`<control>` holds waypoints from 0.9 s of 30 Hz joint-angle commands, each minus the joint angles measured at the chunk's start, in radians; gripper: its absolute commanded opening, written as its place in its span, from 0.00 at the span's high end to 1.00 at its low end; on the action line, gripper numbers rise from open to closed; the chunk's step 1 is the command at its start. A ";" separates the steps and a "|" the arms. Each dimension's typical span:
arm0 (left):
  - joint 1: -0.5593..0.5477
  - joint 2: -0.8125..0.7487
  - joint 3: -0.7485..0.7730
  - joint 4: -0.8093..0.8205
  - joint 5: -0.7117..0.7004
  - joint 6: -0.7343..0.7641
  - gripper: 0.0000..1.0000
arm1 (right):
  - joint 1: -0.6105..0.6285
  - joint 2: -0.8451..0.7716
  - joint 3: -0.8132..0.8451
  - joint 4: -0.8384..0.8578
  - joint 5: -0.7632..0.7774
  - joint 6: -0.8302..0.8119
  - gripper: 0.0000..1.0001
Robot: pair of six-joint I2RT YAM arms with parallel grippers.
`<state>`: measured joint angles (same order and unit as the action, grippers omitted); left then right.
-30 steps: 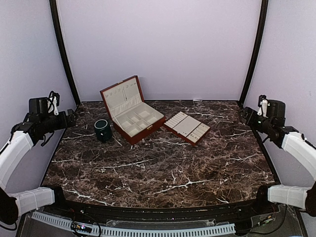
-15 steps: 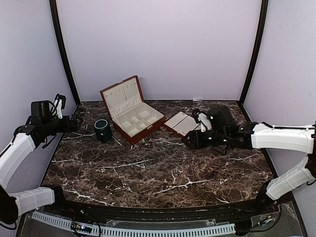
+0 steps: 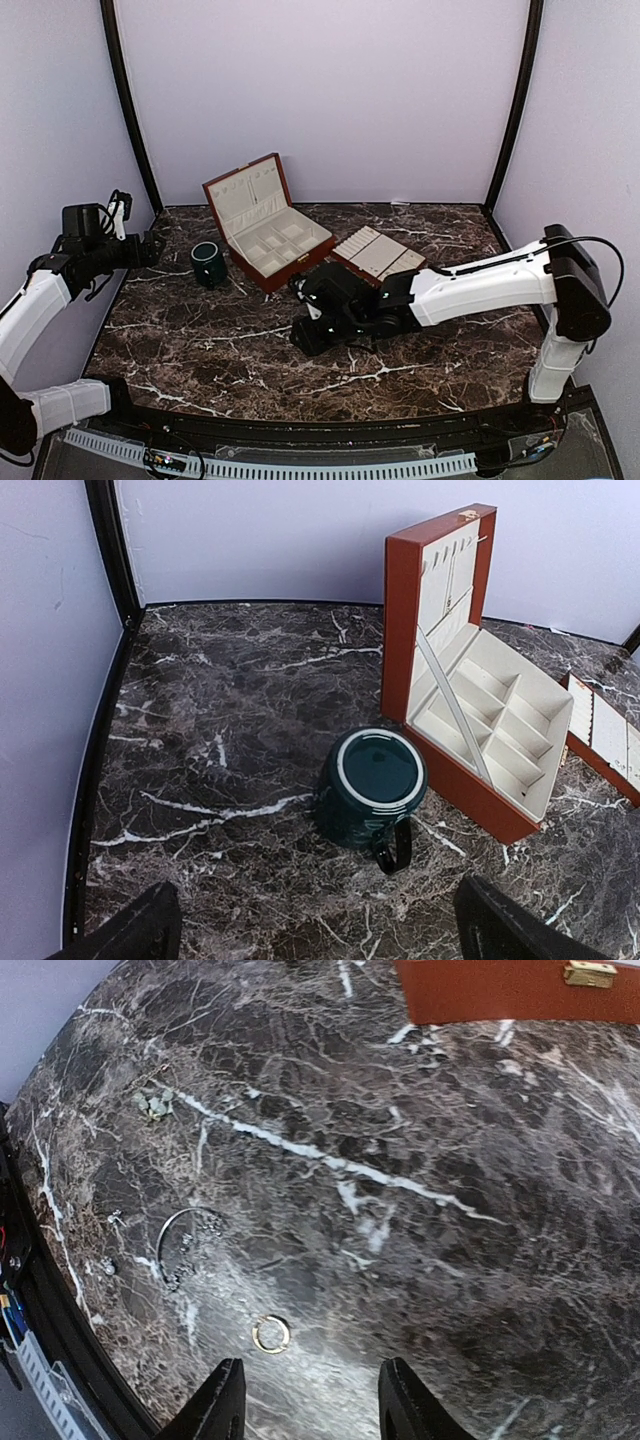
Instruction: Organize the mixed jewelry
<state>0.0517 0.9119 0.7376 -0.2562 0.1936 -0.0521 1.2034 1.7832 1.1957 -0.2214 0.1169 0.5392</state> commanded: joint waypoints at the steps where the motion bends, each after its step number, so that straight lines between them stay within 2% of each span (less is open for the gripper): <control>1: -0.004 -0.013 0.003 -0.004 0.006 -0.007 0.02 | 0.072 0.107 0.151 -0.101 0.078 0.112 0.56; 4: -0.004 -0.007 0.009 -0.013 -0.002 -0.014 0.02 | 0.088 0.187 0.254 -0.211 0.099 0.193 0.65; 11: -0.004 -0.015 0.014 -0.026 -0.006 -0.023 0.02 | 0.101 0.276 0.350 -0.266 0.061 0.240 0.66; 16: -0.004 -0.022 0.013 -0.029 -0.017 -0.023 0.02 | 0.106 0.352 0.453 -0.366 0.075 0.237 0.71; 27: -0.004 -0.011 0.018 -0.035 -0.014 -0.026 0.02 | 0.110 0.452 0.588 -0.430 0.071 0.245 0.77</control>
<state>0.0509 0.9119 0.7376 -0.2710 0.1829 -0.0677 1.3045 2.1872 1.7035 -0.6102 0.1810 0.7742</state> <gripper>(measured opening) 0.975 0.244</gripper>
